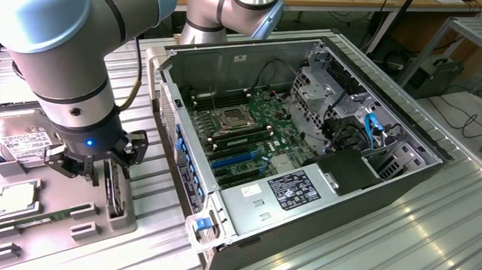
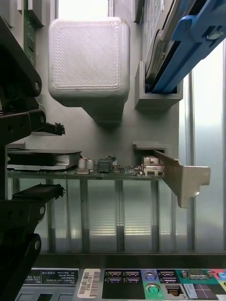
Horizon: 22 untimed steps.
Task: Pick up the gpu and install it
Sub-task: 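Pick up the gpu and move the gpu toward the slot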
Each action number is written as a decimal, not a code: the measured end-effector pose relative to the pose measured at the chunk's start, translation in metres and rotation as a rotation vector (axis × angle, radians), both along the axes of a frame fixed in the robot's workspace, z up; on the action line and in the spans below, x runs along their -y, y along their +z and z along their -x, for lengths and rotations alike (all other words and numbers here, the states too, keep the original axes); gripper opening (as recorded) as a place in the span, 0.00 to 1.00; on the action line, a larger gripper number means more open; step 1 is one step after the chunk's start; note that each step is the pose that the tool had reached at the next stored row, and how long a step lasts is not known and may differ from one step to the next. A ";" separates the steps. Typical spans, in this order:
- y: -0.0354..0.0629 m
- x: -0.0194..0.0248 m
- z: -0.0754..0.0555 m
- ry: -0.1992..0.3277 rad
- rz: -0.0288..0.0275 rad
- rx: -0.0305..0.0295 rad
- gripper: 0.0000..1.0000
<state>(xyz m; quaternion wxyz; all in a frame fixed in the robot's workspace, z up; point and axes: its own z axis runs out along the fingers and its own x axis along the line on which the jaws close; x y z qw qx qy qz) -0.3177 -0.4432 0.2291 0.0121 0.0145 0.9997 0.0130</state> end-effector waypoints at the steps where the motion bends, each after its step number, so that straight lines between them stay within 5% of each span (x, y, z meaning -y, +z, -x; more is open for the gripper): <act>1: -0.0009 0.0000 0.000 -0.001 0.0001 -0.0001 0.54; 6: -0.0030 0.0001 0.001 -0.003 0.0002 -0.0002 0.54; 10: -0.0059 0.0001 0.001 -0.003 0.0001 -0.0001 0.39; 22: -0.0071 0.0004 0.001 -0.003 0.0002 -0.0002 0.27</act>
